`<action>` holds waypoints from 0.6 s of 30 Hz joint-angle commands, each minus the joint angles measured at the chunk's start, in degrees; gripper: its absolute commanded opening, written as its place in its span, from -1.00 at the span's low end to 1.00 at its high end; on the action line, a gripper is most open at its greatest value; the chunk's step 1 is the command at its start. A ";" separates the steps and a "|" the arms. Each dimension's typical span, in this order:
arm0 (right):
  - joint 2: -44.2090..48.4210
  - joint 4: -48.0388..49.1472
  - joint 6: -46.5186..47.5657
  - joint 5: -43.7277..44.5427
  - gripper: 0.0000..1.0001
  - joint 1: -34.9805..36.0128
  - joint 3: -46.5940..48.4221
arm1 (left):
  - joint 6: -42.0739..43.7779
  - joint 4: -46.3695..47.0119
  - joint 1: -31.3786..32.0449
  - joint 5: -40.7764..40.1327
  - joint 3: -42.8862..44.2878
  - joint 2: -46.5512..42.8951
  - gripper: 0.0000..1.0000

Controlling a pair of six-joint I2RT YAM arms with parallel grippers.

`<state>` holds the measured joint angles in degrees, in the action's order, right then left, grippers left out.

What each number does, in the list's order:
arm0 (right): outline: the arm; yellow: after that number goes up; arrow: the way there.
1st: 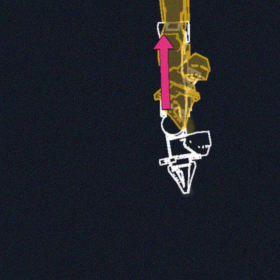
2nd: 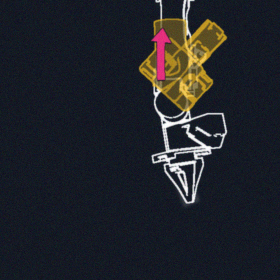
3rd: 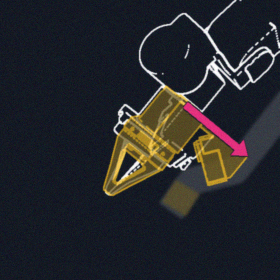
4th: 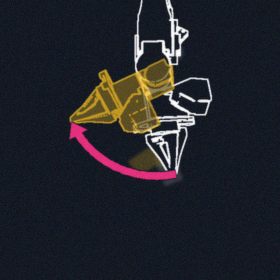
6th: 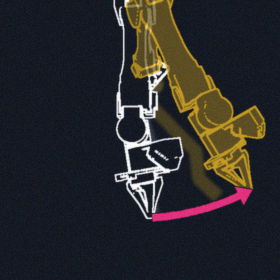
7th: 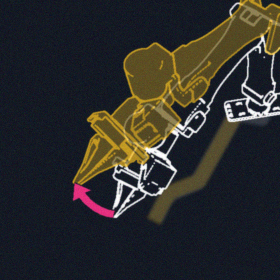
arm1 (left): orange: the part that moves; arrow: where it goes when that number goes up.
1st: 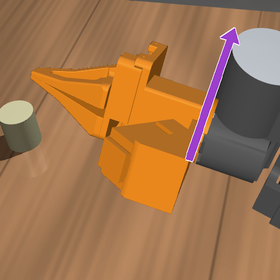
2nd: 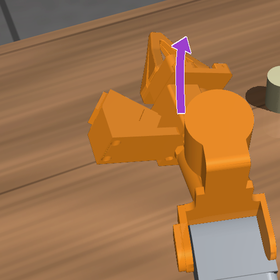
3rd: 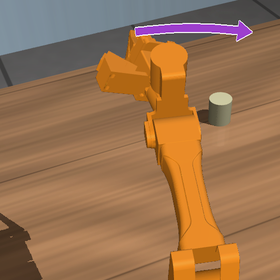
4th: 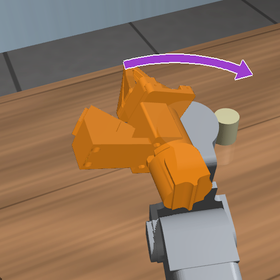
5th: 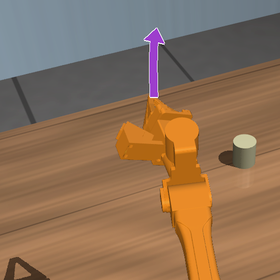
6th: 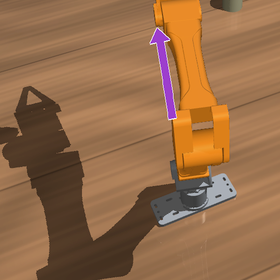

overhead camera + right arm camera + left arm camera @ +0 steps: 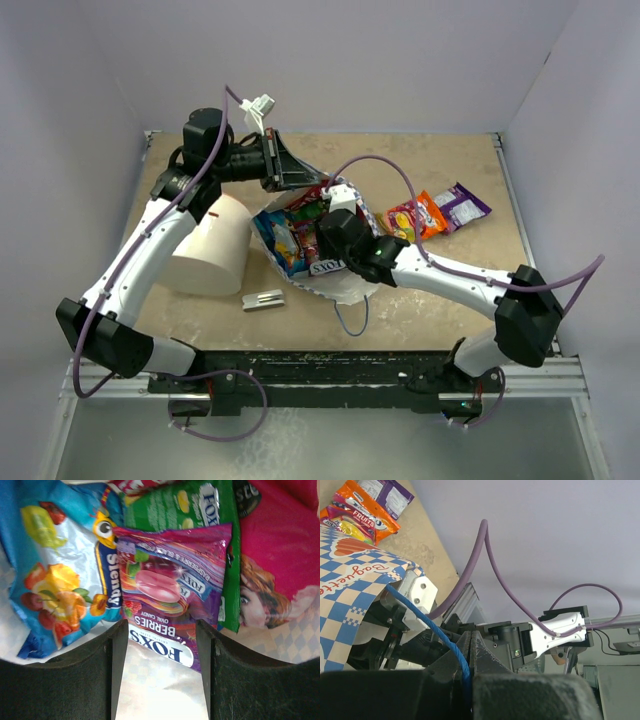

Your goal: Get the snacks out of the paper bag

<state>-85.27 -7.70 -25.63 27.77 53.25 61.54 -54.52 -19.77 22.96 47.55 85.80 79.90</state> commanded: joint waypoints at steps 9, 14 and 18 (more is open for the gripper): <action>-0.55 -6.21 -9.12 6.33 0.21 0.18 -2.07 | -2.49 5.49 0.39 2.54 1.11 -0.20 -1.00; -1.87 -4.29 -9.89 5.60 0.29 0.10 -2.63 | -2.55 4.93 0.38 2.84 1.50 0.17 -1.00; -4.29 -3.63 -8.95 5.50 0.38 0.10 -1.50 | -2.56 4.66 0.35 3.13 1.64 0.19 -1.00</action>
<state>-87.92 -12.95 -33.65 31.09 53.30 58.89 -56.27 -18.87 23.00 48.16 85.65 80.90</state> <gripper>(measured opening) 0.666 0.004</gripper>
